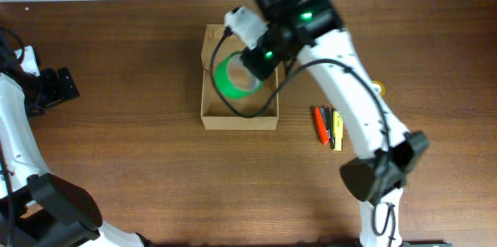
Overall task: Pack container
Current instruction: 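Carry the green tape roll with the right gripper into the box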
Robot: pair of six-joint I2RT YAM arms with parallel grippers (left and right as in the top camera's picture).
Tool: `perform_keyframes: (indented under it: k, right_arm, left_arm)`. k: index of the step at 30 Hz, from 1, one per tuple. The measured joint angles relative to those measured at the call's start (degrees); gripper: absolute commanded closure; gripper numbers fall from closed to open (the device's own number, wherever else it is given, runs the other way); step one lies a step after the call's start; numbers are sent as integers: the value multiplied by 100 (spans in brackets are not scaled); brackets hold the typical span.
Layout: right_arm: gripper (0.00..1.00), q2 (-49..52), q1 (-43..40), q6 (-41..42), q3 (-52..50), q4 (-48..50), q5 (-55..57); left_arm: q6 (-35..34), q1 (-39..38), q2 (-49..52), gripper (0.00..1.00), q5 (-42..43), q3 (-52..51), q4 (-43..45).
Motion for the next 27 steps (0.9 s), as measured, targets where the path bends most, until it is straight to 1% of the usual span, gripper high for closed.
perform_keyframes:
  k: [9, 17, 27]
  right_arm:
    - [97, 702, 330, -52, -2, 544, 476]
    - [96, 942, 350, -4, -2, 1095, 673]
    - [96, 1281, 350, 22, -2, 1139, 927]
  left_arm:
    - [0, 0, 0, 0, 0, 0, 0]
    - [0, 0, 0, 0, 0, 0, 0]
    - [0, 0, 0, 1, 0, 0, 0]
